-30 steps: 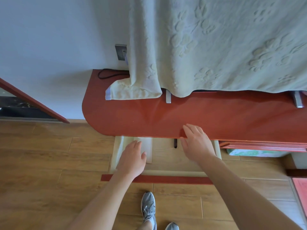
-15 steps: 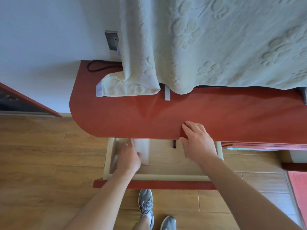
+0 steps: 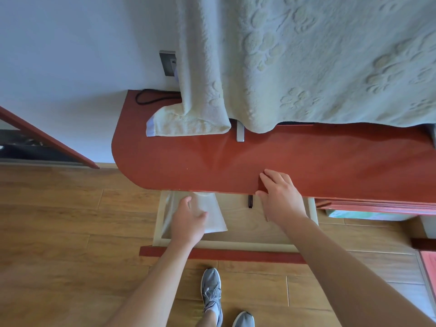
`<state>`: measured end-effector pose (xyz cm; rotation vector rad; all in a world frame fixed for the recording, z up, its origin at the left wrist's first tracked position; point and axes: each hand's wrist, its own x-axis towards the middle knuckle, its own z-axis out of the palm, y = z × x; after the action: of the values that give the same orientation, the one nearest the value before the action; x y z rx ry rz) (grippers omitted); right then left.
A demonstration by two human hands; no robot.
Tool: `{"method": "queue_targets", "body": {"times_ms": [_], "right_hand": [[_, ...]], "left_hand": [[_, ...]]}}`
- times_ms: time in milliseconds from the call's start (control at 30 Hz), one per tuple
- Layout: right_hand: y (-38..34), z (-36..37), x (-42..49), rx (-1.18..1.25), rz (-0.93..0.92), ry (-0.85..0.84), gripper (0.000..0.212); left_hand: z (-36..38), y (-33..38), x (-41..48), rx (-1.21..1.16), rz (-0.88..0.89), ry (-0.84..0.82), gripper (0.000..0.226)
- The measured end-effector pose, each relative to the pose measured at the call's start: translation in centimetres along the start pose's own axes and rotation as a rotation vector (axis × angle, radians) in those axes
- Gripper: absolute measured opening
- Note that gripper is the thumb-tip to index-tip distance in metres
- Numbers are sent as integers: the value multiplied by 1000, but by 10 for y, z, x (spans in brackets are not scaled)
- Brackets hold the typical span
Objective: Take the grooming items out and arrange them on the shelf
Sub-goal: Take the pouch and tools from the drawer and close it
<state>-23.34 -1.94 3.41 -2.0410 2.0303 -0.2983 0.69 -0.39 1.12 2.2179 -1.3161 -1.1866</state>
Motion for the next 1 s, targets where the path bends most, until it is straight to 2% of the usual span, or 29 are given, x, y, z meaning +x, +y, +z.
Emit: {"method": "queue_targets", "body": {"times_ms": [200,433,733,867,1000], "right_hand": [[-4,-5,0,11,52,-45,47],[-9,-12,2,31,110,-91,49],[-11,-14,0,48,133,-113,51],[-13,-17,1,51,137,-119,51],[-12,-17,1,58,133,-106,51]], "left_hand": [[-14,-7,-26,-155,-16,5,63],[-43,-3,-60,-360,-42,-67,61],[-80,26,-86,-311,44,-188,50],[-87,49,-81,-318,106,-167,46],[-80,66,-57,-280,185,-87,56]]}}
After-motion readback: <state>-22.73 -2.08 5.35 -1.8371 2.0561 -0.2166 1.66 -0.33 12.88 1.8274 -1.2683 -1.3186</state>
